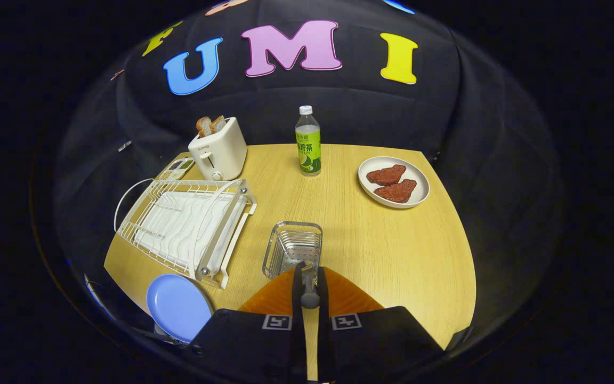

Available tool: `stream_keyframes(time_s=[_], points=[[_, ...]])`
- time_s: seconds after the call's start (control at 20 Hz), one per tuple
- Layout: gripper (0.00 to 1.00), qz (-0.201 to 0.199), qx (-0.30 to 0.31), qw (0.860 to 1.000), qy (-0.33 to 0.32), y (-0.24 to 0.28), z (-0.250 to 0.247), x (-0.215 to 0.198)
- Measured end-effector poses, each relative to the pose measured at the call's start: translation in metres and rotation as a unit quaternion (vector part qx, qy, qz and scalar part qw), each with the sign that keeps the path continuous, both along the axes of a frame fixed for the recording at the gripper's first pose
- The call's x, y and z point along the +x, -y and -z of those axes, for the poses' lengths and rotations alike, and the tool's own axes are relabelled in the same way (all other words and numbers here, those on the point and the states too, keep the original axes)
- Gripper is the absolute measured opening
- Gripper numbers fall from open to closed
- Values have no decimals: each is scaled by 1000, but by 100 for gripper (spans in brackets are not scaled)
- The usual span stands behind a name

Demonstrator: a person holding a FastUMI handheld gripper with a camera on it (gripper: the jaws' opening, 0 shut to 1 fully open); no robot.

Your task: Take the plate from the dish rack, then take the spoon from the basket and place it into the plate.

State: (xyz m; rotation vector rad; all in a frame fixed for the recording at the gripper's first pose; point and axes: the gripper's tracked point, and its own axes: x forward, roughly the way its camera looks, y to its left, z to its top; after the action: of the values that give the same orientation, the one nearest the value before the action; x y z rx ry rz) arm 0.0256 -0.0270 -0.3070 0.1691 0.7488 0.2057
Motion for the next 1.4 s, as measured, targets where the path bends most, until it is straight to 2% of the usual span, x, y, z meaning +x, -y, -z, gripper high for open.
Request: stream_keyframes(time_s=[0.35, 0.45, 0.65, 0.85, 1.05, 1.4], points=[[12, 1, 14, 998, 56, -14, -78, -18], [12, -15, 27, 997, 68, -30, -101, -35], [12, -71, 67, 993, 71, -86, -124, -75], [12, -123, 105, 985, 51, -149, -118, -105], [12, -168, 98, 981, 20, -194, -82, -132], [12, -195, 66, 979, 0, -237, -15, -134]])
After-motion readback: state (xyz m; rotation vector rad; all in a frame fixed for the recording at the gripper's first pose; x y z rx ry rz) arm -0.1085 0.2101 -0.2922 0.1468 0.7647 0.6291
